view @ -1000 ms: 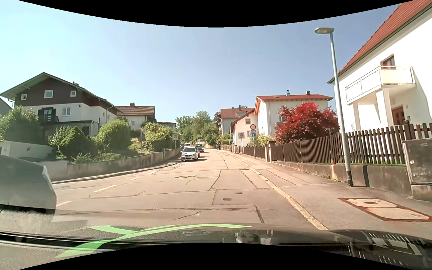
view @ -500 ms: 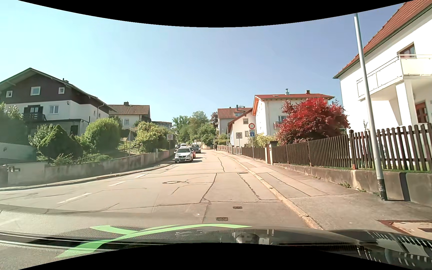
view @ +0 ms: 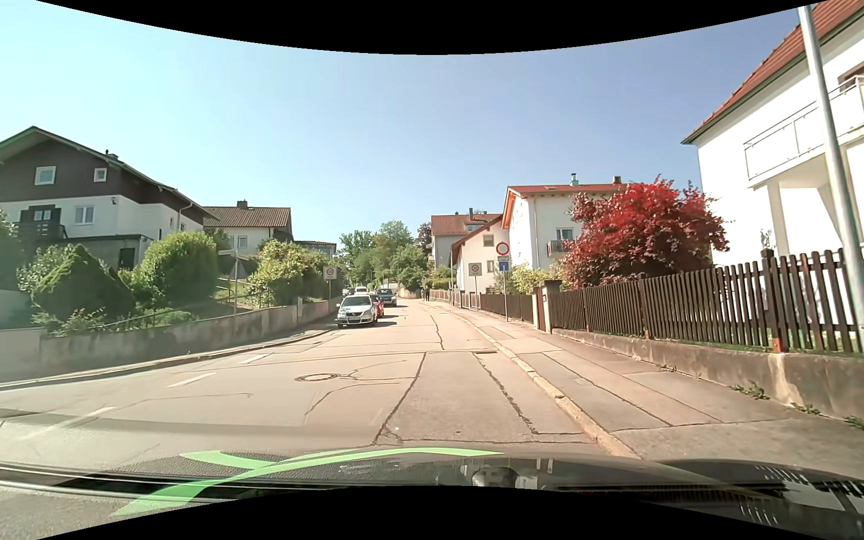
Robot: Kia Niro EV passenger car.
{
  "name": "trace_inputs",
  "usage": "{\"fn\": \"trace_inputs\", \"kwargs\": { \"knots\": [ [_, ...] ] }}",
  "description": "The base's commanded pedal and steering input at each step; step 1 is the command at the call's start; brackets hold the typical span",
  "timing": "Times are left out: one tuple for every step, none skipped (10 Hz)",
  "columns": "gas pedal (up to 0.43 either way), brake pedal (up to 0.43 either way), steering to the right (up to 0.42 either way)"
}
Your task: Follow the waypoints while adhering to traffic rules and regulations
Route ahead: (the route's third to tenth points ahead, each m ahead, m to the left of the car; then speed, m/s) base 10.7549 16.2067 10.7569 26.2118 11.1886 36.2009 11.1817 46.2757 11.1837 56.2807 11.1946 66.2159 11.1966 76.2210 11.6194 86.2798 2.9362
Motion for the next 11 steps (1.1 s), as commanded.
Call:
{"fn": "trace_inputs", "kwargs": {
  "knots": [
    [0.118,0.0,0.012],
    [0.087,0.0,0.01],
    [0.067,0.0,0.006],
    [0.067,0.0,0.004],
    [0.059,0.0,0.003],
    [0.059,0.0,0.001],
    [0.059,0.0,-0.003],
    [0.059,0.0,-0.004],
    [0.059,0.0,-0.004],
    [0.059,0.0,-0.006],
    [0.059,0.0,-0.014]
  ]
}}
